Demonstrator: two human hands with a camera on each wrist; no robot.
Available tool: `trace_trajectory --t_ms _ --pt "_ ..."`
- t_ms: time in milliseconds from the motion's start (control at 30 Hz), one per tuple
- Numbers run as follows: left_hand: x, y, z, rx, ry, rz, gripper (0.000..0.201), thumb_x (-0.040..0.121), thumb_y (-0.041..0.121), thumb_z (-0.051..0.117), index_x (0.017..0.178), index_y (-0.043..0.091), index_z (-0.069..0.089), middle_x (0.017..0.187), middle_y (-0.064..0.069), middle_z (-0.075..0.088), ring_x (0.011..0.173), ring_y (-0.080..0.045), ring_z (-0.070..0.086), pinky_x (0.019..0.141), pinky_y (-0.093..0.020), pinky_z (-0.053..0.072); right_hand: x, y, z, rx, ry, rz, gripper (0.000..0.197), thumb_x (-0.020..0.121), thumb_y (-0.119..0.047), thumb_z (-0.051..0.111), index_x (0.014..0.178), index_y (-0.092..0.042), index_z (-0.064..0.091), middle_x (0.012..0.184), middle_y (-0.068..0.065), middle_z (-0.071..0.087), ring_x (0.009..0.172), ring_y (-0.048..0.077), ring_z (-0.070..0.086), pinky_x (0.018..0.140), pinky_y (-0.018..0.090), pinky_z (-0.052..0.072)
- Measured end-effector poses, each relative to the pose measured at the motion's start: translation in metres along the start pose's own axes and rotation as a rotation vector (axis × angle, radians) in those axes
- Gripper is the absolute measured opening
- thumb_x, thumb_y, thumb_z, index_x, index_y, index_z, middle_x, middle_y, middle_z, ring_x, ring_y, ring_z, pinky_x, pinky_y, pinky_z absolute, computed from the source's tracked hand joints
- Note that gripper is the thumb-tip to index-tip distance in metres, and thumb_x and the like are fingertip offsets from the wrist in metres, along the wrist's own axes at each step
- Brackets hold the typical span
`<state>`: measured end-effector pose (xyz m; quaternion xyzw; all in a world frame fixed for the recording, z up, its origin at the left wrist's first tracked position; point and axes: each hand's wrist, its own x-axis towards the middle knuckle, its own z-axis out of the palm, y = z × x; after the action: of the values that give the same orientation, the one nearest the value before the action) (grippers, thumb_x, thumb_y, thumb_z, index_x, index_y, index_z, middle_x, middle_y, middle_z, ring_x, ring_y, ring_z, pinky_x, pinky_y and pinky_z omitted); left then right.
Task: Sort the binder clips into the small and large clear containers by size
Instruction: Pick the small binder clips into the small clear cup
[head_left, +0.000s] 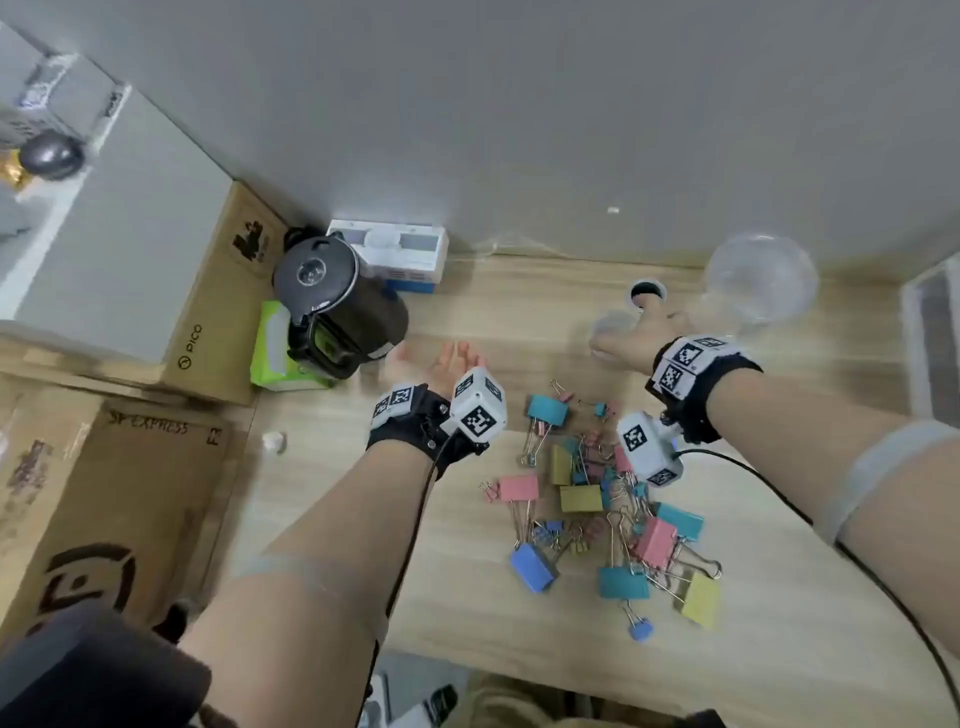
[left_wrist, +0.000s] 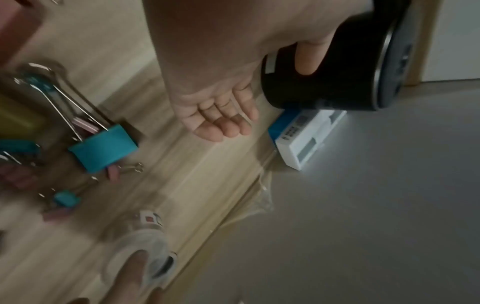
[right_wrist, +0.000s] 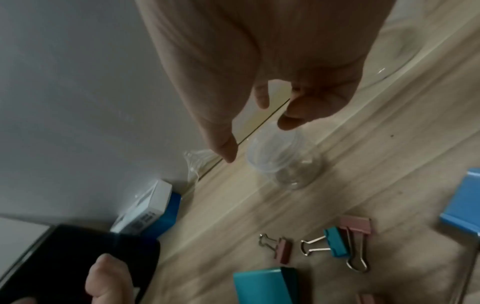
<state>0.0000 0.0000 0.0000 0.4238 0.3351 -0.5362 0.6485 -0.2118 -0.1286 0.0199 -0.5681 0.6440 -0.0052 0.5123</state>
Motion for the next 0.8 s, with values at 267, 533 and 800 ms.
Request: trace_trajectory --t_ms 267,533,800 --pt "0.022 -0.024 -0.021 0.169 -0.004 -0.061 0.057 0.090 0.056 0.048 0.110 0.004 0.060 0.103 -0.011 0.061 0.090 -0.026 0.059 0.079 -0.040 0.048 0.042 0.020 0.032 -0.268 0.034 -0.024 0.057 0.085 -0.029 0.068 0.131 -0.020 0.036 0.117 0.011 0.046 0.100 0.032 0.052 0.089 0.038 0.046" --pt "0.014 -0.046 0.006 0.695 -0.031 -0.210 0.058 0.095 0.056 0.054 0.117 0.002 0.056 0.110 -0.021 0.058 0.099 -0.037 0.059 0.082 -0.050 0.054 0.012 0.016 0.036 0.020 -0.142 -0.097 0.066 0.078 -0.072 0.059 0.108 -0.013 0.062 0.099 0.007 0.072 0.080 0.018 0.067 0.073 0.031 0.053" --pt "-0.007 -0.073 0.019 1.035 -0.182 -0.321 0.071 0.101 0.066 0.030 0.140 0.011 0.052 0.080 -0.009 0.070 0.062 -0.017 0.050 0.049 -0.024 0.038 -0.010 0.035 0.042 -0.024 -0.322 -0.101 0.086 0.057 -0.093 0.050 0.106 -0.025 0.068 0.068 0.000 0.061 0.061 0.016 0.057 0.060 0.030 0.044"
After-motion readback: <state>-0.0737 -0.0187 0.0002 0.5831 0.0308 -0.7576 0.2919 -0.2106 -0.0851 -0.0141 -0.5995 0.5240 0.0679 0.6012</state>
